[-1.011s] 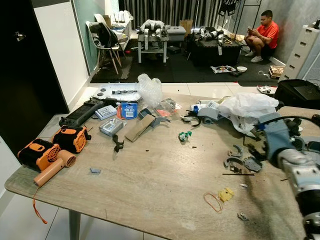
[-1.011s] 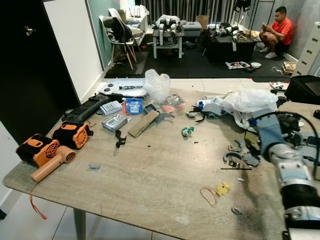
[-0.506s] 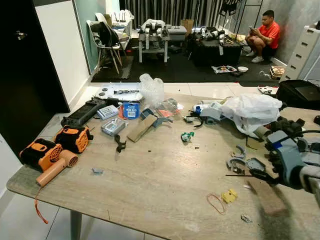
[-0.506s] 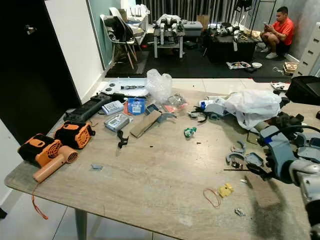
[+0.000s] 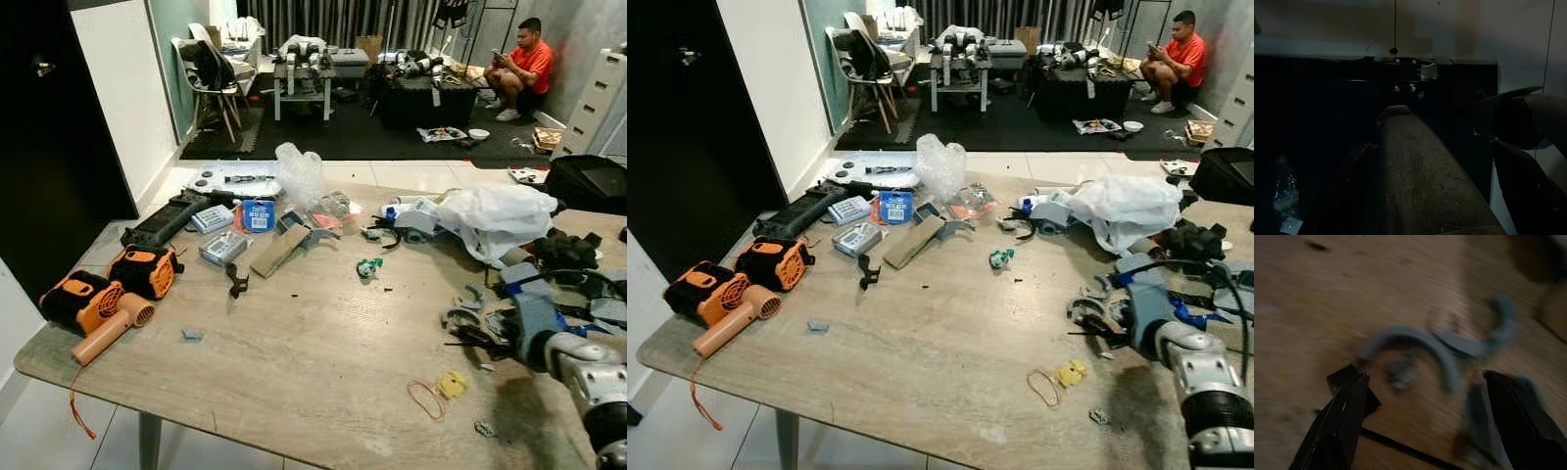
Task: Picking trash to rubbish bin
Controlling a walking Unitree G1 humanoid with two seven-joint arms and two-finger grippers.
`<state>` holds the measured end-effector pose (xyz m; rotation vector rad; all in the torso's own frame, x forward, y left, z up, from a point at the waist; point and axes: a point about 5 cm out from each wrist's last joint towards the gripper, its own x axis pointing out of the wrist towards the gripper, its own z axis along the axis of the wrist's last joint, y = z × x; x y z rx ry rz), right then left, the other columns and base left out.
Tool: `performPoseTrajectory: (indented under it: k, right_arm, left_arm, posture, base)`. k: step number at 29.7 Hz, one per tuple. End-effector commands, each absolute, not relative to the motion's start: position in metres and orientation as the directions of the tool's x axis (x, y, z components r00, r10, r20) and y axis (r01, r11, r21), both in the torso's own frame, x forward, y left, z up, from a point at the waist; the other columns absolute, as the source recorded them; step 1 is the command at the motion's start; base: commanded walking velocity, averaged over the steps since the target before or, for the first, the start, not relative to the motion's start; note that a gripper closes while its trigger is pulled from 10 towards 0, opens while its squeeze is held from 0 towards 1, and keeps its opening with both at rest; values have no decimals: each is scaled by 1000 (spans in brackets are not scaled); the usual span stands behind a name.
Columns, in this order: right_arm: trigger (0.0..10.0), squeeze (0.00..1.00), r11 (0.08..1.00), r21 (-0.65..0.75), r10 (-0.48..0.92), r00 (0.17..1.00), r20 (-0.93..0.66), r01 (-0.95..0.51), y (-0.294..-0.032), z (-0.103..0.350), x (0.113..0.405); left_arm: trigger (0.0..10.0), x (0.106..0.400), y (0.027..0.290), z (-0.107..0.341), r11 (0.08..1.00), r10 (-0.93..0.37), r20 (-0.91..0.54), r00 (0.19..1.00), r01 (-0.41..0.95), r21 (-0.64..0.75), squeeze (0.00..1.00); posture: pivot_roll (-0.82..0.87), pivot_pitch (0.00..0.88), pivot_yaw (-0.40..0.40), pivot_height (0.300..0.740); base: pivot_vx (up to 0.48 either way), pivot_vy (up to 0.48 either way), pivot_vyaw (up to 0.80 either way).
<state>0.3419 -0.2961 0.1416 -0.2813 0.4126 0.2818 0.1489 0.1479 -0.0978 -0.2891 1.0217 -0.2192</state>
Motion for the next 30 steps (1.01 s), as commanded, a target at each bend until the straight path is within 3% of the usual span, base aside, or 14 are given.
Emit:
performPoseTrajectory:
  k: [1,10,17,19,21,22,25,30]
  right_arm:
    - [10000,0,906,-157,241,783,-573,-394,-287,110,332]
    - [10000,0,902,-147,228,737,-636,-406,-277,99,333]
    - [10000,0,869,-19,371,676,-637,-494,-252,93,333]
    - [10000,0,856,-10,415,699,-582,-516,-246,98,336]
    - [10000,0,861,6,470,791,-391,-509,-236,120,347]
    - [10000,0,861,6,470,791,-391,-509,-236,120,347]
    - [10000,0,928,16,372,922,-108,-372,-246,160,362]
    - [10000,0,979,56,196,980,41,-198,-270,185,364]
  left_arm:
    - [10000,136,148,-103,941,-314,-828,466,33,-338,0]
    - [10000,137,147,-103,940,-314,-826,469,29,-341,0]
    - [10000,136,146,-103,939,-315,-826,467,28,-343,0]
    - [10000,136,146,-103,939,-315,-826,468,28,-343,0]
    - [10000,136,146,-103,939,-315,-825,469,28,-343,0]
    - [10000,136,146,-103,939,-315,-825,469,28,-343,0]
    - [10000,136,147,-103,940,-314,-825,469,30,-341,0]
    - [10000,135,148,-103,940,-314,-827,466,33,-339,0]
  posture:
    - [-157,146,30,740]
    - [-155,144,24,740]
    - [-157,142,23,740]
    - [-157,142,23,740]
    - [-155,142,24,740]
    - [-155,142,24,740]
    - [-156,143,29,740]
    - [-158,147,34,740]
  base:
    - [0,0,0]
    - [0,0,0]
    - [0,0,0]
    - [0,0,0]
    - [0,0,0]
    - [0,0,0]
    - [0,0,0]
    - [0,0,0]
